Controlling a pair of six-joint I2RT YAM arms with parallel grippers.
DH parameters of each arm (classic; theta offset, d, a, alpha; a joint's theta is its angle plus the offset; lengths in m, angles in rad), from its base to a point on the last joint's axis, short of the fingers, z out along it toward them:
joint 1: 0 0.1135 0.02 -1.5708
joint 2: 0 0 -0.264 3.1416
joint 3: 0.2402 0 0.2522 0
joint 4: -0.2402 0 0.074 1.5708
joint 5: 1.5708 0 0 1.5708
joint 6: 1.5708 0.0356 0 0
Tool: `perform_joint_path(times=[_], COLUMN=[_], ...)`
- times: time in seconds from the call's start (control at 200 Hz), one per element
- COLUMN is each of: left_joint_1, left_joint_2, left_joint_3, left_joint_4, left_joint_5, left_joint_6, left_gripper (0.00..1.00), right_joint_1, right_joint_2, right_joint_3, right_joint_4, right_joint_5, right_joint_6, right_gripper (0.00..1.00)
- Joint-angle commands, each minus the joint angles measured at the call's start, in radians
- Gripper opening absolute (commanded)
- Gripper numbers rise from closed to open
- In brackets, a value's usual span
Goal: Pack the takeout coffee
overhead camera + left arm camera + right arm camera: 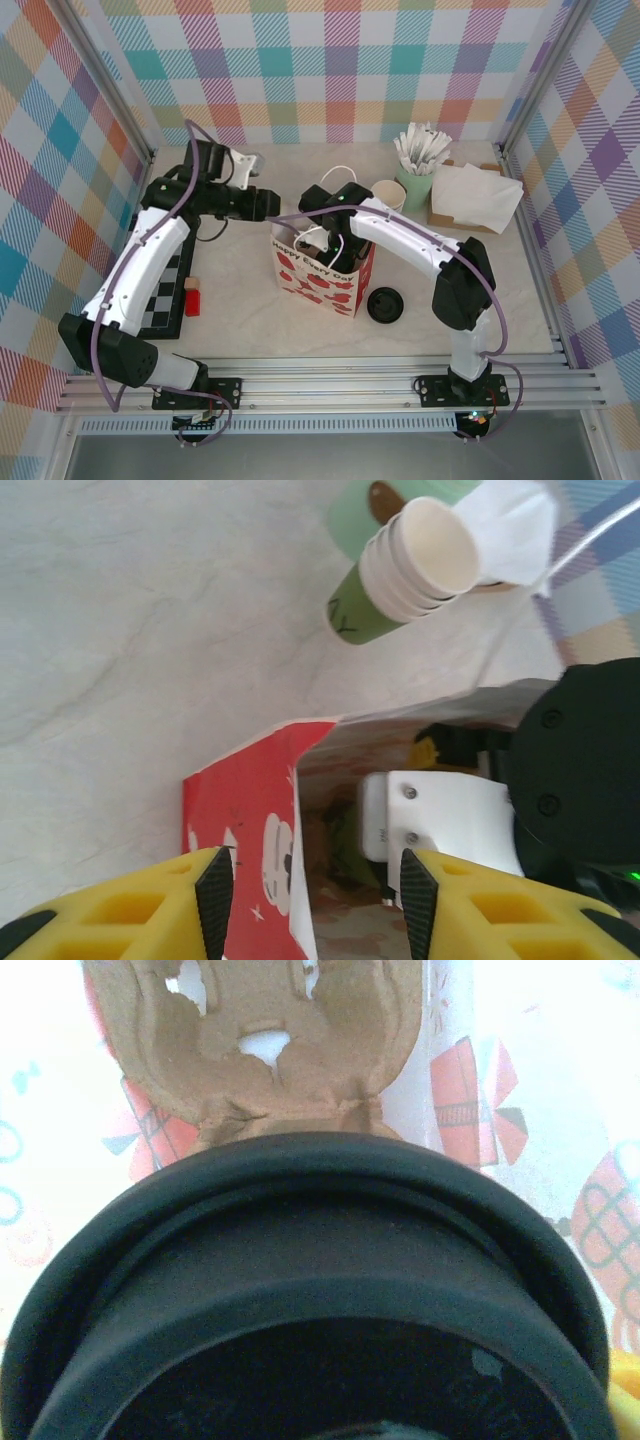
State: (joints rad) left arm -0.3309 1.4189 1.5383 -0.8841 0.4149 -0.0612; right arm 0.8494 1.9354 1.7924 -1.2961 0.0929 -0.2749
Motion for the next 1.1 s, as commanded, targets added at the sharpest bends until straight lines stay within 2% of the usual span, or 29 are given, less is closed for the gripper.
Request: perform_joint_path(times=[0.0, 0.07, 0.32, 0.49, 1.095], left_joint_1=[-0.054, -0.075, -0.117, -0.117, -0.117], left_joint_2=[0.01, 0.001, -0.067, -0.046, -0.081], left_joint_3=[-0.007, -0.023, -0.152, -0.146, -0.193], left_joint_4=[0.0, 0.024, 0.175, 0.118, 0.177], left_joint_5=[-0.221, -0.222, -0.341, -0.354, -0.349], left_joint_6=[-0.038, -0.047, -0.188, -0.152, -0.161], left_gripper=[0.49, 0.49, 0.41, 0.39, 0.11], right_joint_1=[-0.004, -0.004, -0.004, -0.005, -0.005], right_joint_2=[-0.013, -0.016, -0.015, -0.006, -0.042], right_joint_3=[-0.019, -0.025, -0.028, -0.018, -0.036], right_joint_4=[0.019, 0.028, 0.043, 0.033, 0.044], right_joint_5=[-0.01, 0.006, 0.016, 0.035, 0.084], right_joint_6=[-0.009, -0.001, 0.02, 0.016, 0.003], right_gripper=[0.87, 0.86, 0.84, 0.83, 0.83])
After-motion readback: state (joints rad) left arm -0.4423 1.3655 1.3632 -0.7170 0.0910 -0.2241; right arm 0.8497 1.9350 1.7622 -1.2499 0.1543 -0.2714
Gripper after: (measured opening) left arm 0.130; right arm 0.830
